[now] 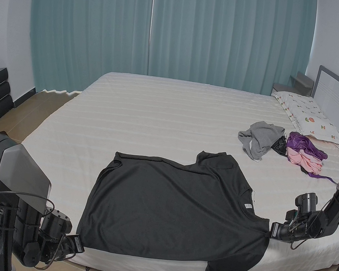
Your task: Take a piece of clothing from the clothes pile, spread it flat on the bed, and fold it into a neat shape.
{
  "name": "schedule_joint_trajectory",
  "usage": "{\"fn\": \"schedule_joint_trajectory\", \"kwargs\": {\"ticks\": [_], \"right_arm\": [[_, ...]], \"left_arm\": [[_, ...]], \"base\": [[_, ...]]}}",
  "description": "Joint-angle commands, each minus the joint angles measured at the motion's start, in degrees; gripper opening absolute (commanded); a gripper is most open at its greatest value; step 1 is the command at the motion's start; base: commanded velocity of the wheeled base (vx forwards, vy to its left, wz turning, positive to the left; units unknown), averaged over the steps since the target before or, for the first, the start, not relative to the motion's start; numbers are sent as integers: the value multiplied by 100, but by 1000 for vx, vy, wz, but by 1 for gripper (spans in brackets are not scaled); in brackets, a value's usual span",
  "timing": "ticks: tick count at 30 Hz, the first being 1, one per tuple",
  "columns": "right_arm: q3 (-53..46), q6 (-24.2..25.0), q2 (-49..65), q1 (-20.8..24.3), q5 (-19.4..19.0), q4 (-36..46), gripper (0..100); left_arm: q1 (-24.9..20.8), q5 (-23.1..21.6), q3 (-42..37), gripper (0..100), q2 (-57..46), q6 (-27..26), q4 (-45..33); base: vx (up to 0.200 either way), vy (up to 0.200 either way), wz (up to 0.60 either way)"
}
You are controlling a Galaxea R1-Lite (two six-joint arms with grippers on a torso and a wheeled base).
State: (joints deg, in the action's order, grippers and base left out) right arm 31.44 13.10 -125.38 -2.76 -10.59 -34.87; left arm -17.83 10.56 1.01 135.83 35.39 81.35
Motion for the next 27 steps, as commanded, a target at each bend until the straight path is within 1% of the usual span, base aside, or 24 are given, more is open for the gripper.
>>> {"fn": "schedule_joint_trajectory", "kwargs": {"ticks": [1,3,7,10,12,14,16,20,22,26,27], "right_arm": [[20,34,-136,126,-4,-3,100],[29,122,-118,179,-13,-12,100],[82,324,137,188,-39,-20,100],[161,641,532,196,-435,41,100],[213,799,690,258,-505,15,100],[337,1080,875,311,-505,32,100],[407,1502,1033,337,-531,32,100],[416,2293,1112,645,-558,-20,100],[407,2478,1086,689,-584,-20,100],[416,2724,919,636,-971,-91,100],[416,2724,919,636,-971,-91,100]], "left_arm": [[-62,-10,-48,100,49,38,13],[-133,-54,-40,100,40,188,83],[-97,-89,-66,100,-12,258,355],[17,-89,-84,100,-259,302,514],[105,-89,-75,100,-469,302,522],[131,-98,-84,100,-742,302,522],[149,-124,-57,100,-935,302,522],[149,-133,-5,100,-1058,372,522],[149,-133,48,100,-1014,478,522],[342,-230,101,100,-944,574,522],[342,-230,101,100,-944,574,522]], "base": [[0,0,0],[0,0,0],[0,0,0],[0,0,0],[0,0,0],[0,0,0],[0,0,0],[0,0,0],[0,0,0],[0,0,0],[0,200,0]]}}
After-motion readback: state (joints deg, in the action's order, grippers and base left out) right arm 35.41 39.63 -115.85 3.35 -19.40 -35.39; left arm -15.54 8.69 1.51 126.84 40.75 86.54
